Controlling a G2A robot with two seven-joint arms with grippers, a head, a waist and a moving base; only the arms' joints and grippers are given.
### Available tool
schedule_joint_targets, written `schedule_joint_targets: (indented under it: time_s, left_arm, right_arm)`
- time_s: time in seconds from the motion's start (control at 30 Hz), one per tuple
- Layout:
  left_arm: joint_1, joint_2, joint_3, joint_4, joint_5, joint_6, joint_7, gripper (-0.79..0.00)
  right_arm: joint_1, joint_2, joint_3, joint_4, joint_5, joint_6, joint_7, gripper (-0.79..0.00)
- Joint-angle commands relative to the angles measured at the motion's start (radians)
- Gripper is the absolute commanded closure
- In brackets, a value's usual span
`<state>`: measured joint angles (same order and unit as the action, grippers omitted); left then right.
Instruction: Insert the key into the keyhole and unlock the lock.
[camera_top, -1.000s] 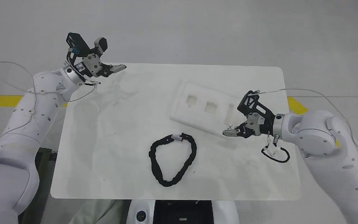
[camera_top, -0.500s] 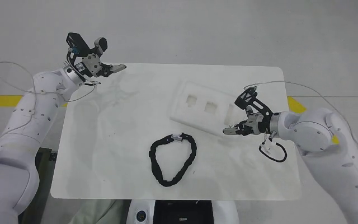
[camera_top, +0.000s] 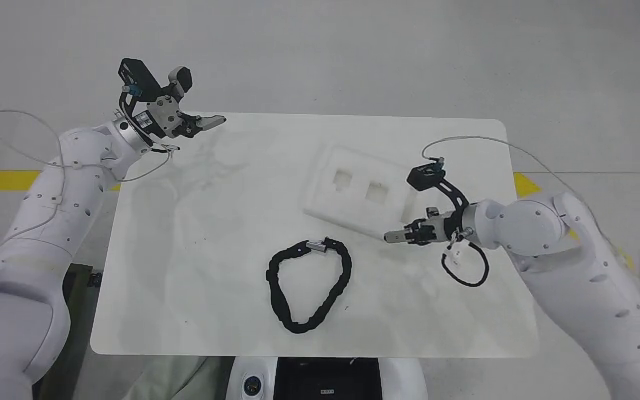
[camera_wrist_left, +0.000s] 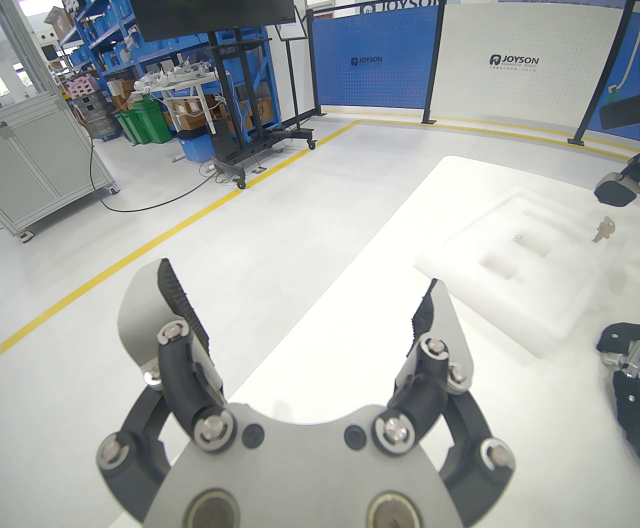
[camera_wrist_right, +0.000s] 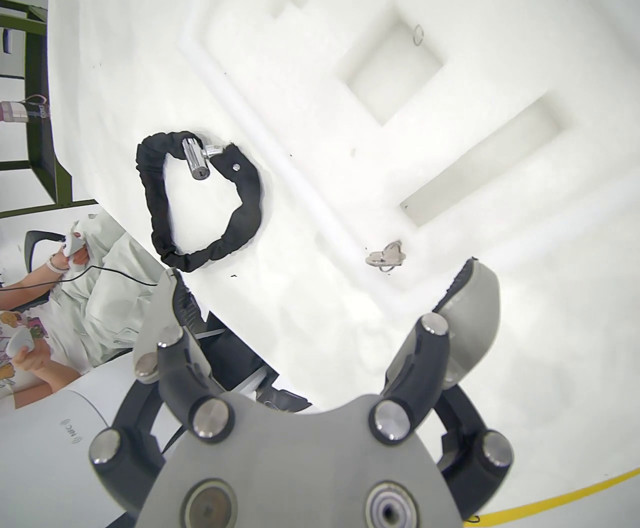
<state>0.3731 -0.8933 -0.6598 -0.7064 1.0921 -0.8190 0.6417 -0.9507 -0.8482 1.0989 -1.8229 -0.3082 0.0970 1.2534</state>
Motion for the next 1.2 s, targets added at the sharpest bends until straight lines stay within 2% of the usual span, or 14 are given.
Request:
schedule_joint_targets:
  time_s: [0.0,0.07,0.1,0.13,0.23,0.3,0.37,0.4,0.47,0.67,0.9,1.07,1.13,1.17]
  left_arm:
    - [0.0,0.0,0.0,0.0,0.0,0.0,0.0,-0.785]
    - [0.0,0.0,0.0,0.0,0.0,0.0,0.0,-0.785]
    - [0.0,0.0,0.0,0.0,0.0,0.0,0.0,-0.785]
    - [0.0,0.0,0.0,0.0,0.0,0.0,0.0,-0.785]
    - [0.0,0.0,0.0,0.0,0.0,0.0,0.0,-0.785]
    - [0.0,0.0,0.0,0.0,0.0,0.0,0.0,-0.785]
    - [0.0,0.0,0.0,0.0,0.0,0.0,0.0,-0.785]
    - [0.0,0.0,0.0,0.0,0.0,0.0,0.0,-0.785]
    - [0.0,0.0,0.0,0.0,0.0,0.0,0.0,-0.785]
    - [0.0,0.0,0.0,0.0,0.0,0.0,0.0,-0.785]
    - [0.0,0.0,0.0,0.0,0.0,0.0,0.0,-0.785]
    - [0.0,0.0,0.0,0.0,0.0,0.0,0.0,-0.785]
    - [0.0,0.0,0.0,0.0,0.0,0.0,0.0,-0.785]
    - [0.0,0.0,0.0,0.0,0.0,0.0,0.0,-0.785]
  right_arm:
    - [-0.001,-0.002,-0.007,0.01,0.002,0.019,-0.002,-0.785]
    - [-0.003,-0.003,-0.01,0.016,0.005,0.031,-0.002,-0.785]
    - [-0.006,-0.003,-0.01,0.019,0.011,0.039,-0.003,-0.73]
    - [-0.008,-0.003,-0.011,0.02,0.011,0.043,-0.002,-0.708]
    - [-0.011,-0.001,-0.013,0.02,-0.019,0.055,0.015,-0.751]
    - [-0.014,0.0,-0.013,0.02,-0.033,0.063,0.023,-0.727]
    - [-0.017,0.001,-0.012,0.019,-0.042,0.068,0.026,-0.637]
    - [-0.019,0.001,-0.011,0.02,-0.043,0.07,0.026,-0.529]
    - [-0.021,0.002,-0.006,0.024,-0.043,0.075,0.023,-0.385]
    - [-0.021,0.0,0.0,0.037,-0.011,0.072,0.015,-0.32]
    - [-0.01,-0.005,-0.009,0.072,-0.007,0.083,0.0,-0.308]
    - [0.004,-0.009,-0.019,0.09,-0.014,0.08,-0.012,-0.228]
    - [0.012,-0.011,-0.027,0.096,-0.023,0.078,-0.012,-0.222]
    - [0.016,-0.012,-0.031,0.098,-0.026,0.076,-0.01,-0.185]
